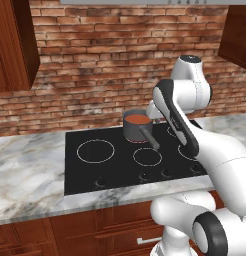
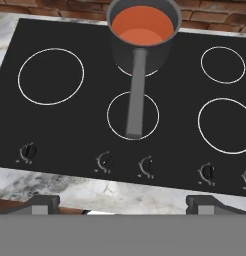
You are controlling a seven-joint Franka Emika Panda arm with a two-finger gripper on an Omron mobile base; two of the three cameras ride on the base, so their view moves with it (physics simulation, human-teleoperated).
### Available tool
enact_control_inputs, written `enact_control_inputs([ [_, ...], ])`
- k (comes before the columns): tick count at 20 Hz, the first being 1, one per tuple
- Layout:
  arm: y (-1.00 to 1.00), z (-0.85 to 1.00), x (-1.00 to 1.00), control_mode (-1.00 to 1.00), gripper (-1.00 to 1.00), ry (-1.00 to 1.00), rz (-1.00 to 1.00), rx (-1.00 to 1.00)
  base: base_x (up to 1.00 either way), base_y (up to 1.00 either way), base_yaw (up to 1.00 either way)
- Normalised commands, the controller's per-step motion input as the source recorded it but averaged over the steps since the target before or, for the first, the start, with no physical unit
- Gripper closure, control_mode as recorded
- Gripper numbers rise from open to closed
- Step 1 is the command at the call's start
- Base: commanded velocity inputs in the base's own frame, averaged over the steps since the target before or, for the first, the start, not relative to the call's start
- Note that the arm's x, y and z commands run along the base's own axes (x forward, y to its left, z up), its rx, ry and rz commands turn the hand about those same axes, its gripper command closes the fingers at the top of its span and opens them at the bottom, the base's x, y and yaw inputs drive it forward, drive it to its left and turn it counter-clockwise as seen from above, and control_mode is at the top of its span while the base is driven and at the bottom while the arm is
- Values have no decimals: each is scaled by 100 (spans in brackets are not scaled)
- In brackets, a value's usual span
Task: Wait until the marinara sauce is simmered to a deep red color and then turn off the stove.
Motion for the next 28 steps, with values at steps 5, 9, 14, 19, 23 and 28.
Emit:
enact_control_inputs([
  [5, 0, 0, 0, -100, -100, 0, 0, 0, 0, 0, 0],
  [9, 0, 0, 0, -100, -100, 0, 0, 0, 0, 0, 0],
  [14, 0, 0, 0, -100, -100, 0, 0, 0, 0, 0, 0],
  [19, 0, 0, 0, -100, -100, 0, 0, 0, 0, 0, 0],
  [23, 0, 0, 0, -100, -100, 0, 0, 0, 0, 0, 0],
  [28, 0, 0, 0, -100, -100, 0, 0, 0, 0, 0, 0],
])
